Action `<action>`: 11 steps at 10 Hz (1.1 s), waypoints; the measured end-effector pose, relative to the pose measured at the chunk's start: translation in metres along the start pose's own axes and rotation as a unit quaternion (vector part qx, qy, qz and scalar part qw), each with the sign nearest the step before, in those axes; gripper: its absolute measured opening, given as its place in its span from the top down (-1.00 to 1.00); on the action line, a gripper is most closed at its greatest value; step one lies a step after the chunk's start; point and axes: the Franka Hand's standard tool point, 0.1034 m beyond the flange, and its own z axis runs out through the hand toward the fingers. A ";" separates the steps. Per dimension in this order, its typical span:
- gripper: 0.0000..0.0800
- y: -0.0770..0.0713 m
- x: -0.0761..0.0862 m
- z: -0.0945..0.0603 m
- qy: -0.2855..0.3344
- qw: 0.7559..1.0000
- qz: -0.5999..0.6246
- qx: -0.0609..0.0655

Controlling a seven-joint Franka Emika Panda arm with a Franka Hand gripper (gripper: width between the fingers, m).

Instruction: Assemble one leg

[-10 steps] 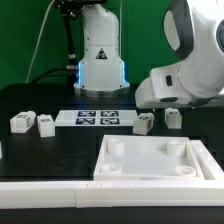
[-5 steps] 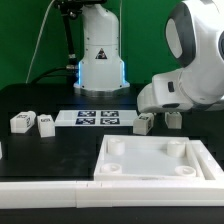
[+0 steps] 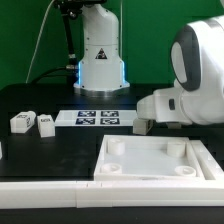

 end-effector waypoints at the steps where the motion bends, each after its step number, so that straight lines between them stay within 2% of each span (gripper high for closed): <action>1: -0.62 0.000 -0.001 0.000 0.000 1.000 0.000 0.000; 5: -0.62 0.000 0.002 0.003 -0.001 1.000 0.000 0.000; 7: -0.01 0.000 0.002 0.003 0.000 1.000 0.000 0.000; 8: -0.01 0.000 0.002 0.003 0.000 1.000 0.000 0.000; 9: 0.28 0.000 0.002 0.004 0.000 1.000 0.000 0.000; 11: 0.28 0.000 0.002 0.004 0.000 1.000 0.000 0.000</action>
Offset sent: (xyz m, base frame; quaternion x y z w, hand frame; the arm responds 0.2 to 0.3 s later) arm -0.0018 -0.0012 -0.0049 0.0018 0.0100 0.0001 0.9999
